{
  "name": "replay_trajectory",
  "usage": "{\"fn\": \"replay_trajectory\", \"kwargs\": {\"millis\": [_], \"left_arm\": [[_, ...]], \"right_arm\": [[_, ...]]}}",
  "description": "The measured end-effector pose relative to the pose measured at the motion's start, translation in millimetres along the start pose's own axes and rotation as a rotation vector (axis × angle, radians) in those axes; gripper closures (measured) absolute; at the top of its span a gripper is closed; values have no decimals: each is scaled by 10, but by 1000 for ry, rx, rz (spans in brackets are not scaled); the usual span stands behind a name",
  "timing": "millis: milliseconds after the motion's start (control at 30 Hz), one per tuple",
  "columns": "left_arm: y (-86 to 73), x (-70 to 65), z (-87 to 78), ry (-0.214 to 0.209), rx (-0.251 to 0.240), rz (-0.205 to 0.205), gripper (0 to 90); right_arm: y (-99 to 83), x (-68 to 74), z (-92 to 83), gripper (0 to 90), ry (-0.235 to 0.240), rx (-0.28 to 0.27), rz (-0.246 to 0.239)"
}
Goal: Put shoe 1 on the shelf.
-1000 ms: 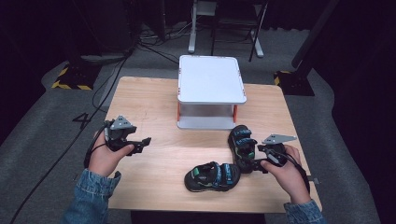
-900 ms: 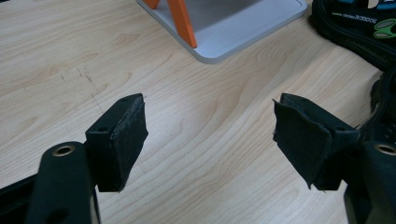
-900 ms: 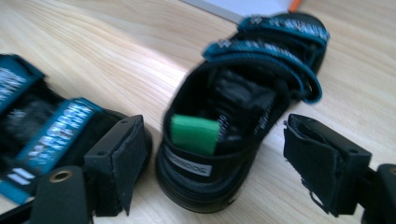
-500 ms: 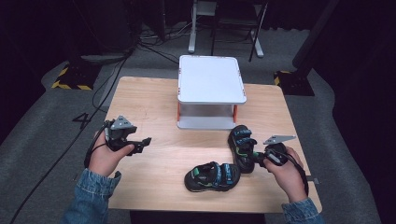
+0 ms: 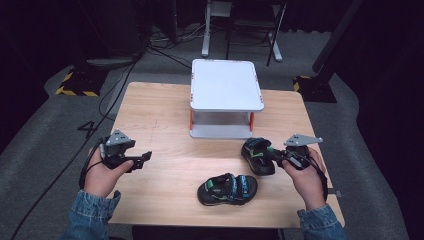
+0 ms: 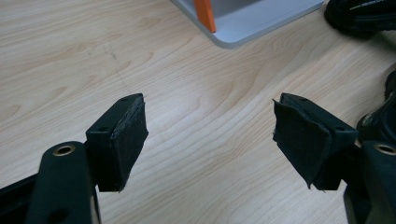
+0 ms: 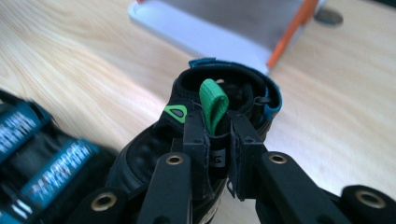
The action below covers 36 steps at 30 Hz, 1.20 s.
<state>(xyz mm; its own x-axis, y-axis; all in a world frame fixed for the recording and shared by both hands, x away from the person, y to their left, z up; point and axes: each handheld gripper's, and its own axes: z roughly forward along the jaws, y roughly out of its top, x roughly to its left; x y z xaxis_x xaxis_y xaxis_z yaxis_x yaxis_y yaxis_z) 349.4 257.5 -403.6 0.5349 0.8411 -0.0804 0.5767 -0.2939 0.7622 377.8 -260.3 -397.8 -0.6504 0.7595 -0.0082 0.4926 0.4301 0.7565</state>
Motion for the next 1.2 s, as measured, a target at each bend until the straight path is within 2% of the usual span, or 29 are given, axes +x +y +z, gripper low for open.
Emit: {"fn": "replay_trajectory", "kwargs": {"millis": [200,300,433,533,833,1000,1200], "left_arm": [[-105,42,-114,26,-1,-17,259],[-137,64,-163,42,-5,-33,259],[-156,68,-169,43,-3,-35,259],[-166,73,-166,44,-1,-36,259],[-172,118,-160,41,-3,-43,259],[-158,117,-143,29,-3,-37,259],[-154,158,-165,30,-14,-43,259]], "right_arm": [[229,69,60,799,23,-69,-27],[346,135,131,798,20,-84,-58],[527,205,326,799,27,-99,-81],[638,229,498,798,28,-85,-81],[979,414,1041,796,-37,-92,-104],[1107,472,1286,794,-54,-116,-86],[1153,546,1446,771,-56,-106,-84]]}}
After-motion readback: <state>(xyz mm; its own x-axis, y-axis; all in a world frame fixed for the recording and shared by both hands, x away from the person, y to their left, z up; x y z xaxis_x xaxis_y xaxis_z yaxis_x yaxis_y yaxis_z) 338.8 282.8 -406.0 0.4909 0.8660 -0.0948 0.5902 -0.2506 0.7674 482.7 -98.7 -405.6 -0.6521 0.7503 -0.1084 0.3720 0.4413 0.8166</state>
